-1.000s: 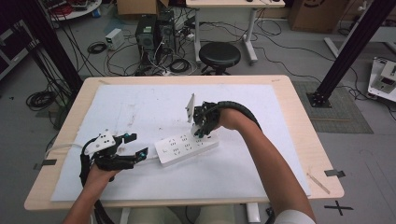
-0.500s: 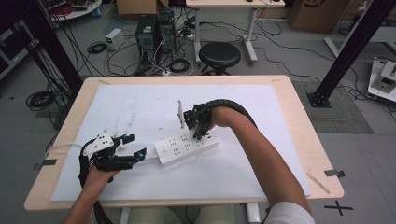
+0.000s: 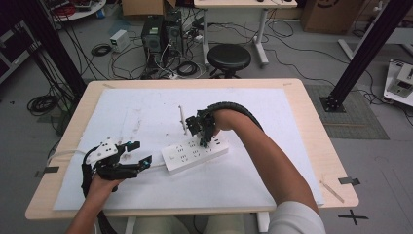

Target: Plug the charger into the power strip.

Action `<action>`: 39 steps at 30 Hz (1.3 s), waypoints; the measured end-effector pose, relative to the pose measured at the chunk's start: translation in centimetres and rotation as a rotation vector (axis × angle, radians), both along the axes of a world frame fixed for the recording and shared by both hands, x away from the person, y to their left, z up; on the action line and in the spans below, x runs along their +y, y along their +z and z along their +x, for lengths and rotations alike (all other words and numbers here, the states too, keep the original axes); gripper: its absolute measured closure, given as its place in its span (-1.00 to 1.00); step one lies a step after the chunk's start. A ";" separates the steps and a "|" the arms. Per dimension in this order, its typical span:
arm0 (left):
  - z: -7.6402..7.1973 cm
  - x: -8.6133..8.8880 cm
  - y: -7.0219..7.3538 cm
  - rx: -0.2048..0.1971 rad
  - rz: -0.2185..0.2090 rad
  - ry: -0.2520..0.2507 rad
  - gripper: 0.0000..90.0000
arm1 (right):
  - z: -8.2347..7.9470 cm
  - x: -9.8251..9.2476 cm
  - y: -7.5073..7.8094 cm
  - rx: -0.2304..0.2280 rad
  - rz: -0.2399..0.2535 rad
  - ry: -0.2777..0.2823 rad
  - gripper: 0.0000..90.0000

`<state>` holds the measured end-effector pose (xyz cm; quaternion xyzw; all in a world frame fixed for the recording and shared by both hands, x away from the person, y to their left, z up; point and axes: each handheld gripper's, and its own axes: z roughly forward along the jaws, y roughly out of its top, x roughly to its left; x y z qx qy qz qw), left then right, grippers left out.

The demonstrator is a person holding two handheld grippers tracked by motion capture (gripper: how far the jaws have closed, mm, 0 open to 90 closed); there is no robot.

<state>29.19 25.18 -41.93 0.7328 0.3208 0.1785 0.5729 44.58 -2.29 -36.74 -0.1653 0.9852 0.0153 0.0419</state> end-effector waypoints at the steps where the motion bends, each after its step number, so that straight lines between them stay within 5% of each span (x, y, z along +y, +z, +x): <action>1: 0.0 0.0 0.0 -0.001 -0.001 -0.001 -0.46 | 0.1 0.0 0.0 0.005 0.002 -0.003 0.41; 18: -0.3 0.1 0.1 0.001 0.007 0.010 -0.46 | 0.9 0.1 -0.8 0.064 0.000 -0.029 0.40; 21: -0.3 0.3 0.2 -0.002 0.009 0.010 -0.46 | 1.0 -0.4 -0.8 0.072 0.051 -0.042 0.37; 27: -0.2 0.2 0.3 -0.004 0.011 0.008 -0.46 | 0.6 -1.6 0.0 0.048 0.147 -0.125 -0.06; 35: -0.4 -0.2 0.2 -0.001 0.006 0.006 -0.46 | 0.1 -3.9 2.1 0.006 0.313 -0.303 -0.50; 39: -0.5 -0.4 0.4 -0.005 0.009 0.001 -0.46 | -0.3 -5.4 3.2 -0.004 0.391 -0.375 -0.51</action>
